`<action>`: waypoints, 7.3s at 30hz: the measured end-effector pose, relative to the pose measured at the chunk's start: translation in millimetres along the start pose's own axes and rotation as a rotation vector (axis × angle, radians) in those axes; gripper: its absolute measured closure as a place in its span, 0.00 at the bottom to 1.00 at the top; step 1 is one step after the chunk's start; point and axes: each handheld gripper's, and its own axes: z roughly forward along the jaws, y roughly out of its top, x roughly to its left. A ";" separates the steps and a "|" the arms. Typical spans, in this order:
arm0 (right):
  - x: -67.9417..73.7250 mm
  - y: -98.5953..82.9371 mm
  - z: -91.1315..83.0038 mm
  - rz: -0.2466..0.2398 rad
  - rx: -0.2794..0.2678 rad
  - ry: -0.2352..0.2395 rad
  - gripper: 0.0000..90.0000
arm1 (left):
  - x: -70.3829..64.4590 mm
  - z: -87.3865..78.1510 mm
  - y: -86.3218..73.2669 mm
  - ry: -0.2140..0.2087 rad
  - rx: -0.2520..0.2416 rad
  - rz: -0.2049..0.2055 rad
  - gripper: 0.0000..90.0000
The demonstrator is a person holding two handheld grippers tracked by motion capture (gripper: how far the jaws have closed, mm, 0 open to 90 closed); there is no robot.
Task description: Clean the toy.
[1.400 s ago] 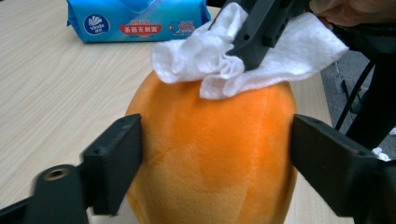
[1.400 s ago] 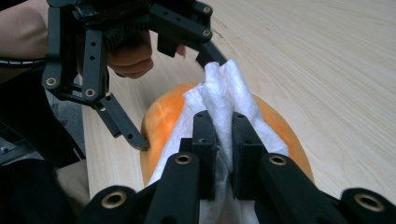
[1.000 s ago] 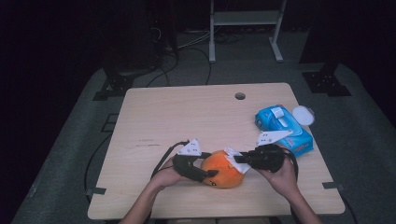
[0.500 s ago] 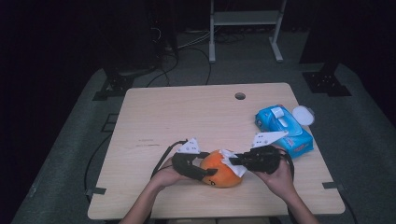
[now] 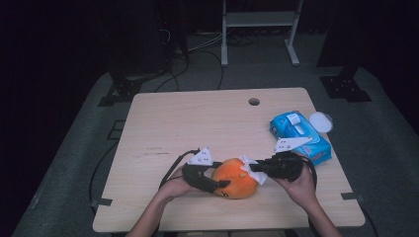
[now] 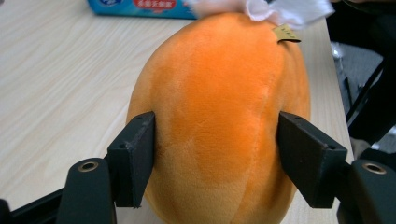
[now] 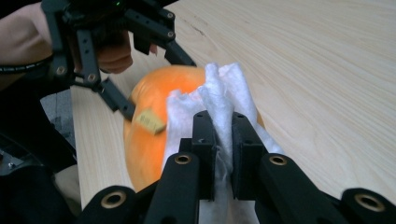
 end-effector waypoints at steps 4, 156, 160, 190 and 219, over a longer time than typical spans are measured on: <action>3.4 3.0 4.4 -0.007 -0.004 0.018 0.90 | -9.9 3.0 5.9 -0.003 0.016 0.045 0.34; 1.4 4.3 -6.6 0.007 0.011 0.014 0.90 | -14.9 15.2 12.9 -0.077 0.024 -0.028 0.30; 10.1 7.0 0.4 -0.016 0.009 0.031 0.90 | -13.8 12.6 18.1 -0.115 -0.052 -0.075 0.17; 8.6 -20.8 -12.6 0.041 -0.006 0.028 0.90 | -5.8 15.1 1.9 -0.138 0.042 -0.105 0.22; -3.8 15.5 -10.3 -0.006 -0.098 -0.017 0.90 | 25.1 0.5 33.9 -0.021 -0.139 0.040 0.40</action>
